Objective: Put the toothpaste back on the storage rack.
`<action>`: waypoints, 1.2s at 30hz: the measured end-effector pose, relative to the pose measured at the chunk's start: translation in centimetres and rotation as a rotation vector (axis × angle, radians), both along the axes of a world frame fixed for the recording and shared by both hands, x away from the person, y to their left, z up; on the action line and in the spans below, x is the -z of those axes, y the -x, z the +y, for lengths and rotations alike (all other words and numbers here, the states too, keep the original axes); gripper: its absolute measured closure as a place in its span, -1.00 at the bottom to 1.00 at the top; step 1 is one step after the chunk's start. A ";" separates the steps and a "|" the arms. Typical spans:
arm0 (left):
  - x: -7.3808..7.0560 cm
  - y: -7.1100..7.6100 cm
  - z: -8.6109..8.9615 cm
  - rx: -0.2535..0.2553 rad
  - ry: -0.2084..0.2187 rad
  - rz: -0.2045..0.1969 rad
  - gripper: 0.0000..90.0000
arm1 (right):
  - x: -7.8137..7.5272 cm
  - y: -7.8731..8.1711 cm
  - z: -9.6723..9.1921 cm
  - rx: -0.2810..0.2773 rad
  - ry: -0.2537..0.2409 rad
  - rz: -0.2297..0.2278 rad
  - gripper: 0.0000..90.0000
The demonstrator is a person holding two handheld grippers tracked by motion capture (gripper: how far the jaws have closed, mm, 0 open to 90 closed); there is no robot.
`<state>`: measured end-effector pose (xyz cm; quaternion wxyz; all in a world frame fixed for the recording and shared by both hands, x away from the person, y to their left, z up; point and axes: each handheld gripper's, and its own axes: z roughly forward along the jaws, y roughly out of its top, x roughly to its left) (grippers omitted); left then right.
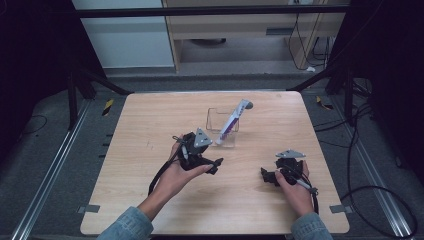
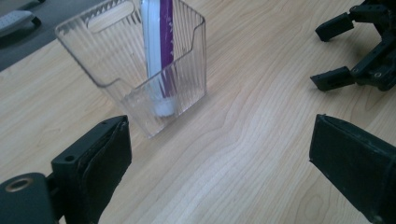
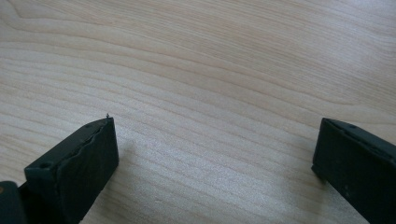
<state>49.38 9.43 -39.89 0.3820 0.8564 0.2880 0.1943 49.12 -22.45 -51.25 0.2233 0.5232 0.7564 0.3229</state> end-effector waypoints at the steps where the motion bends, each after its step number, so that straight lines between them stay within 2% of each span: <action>1: 0.1 0.1 0.2 -0.003 0.001 0.002 -0.88 | 0.0 0.0 0.0 0.002 0.003 -0.005 -0.99; 11: 1.5 0.7 3.3 -0.041 -0.001 0.030 -0.89 | 0.1 0.0 0.0 0.003 0.007 -0.009 -0.99; 15: 2.8 0.3 4.8 -0.072 0.001 0.068 -0.89 | 0.1 0.0 0.0 0.003 0.007 -0.009 -0.99; 18: 4.0 -0.3 6.3 -0.123 0.023 0.103 -0.88 | 0.1 0.1 0.0 0.004 0.008 -0.009 -0.99; 20: 4.7 -0.8 7.2 -0.157 0.014 0.108 -0.88 | 0.1 0.1 0.0 0.002 0.011 -0.010 -0.99; 22: 5.2 -1.1 8.2 -0.187 0.025 0.127 -0.88 | 0.1 0.1 0.0 0.003 0.010 -0.009 -0.99; 30: 6.8 -2.0 11.3 -0.245 -0.005 0.151 -0.87 | 0.1 0.1 0.0 0.003 0.010 -0.009 -0.99; 36: 7.6 -2.0 13.0 -0.258 -0.009 0.154 -0.89 | 0.1 0.1 0.0 0.004 0.010 -0.009 -0.99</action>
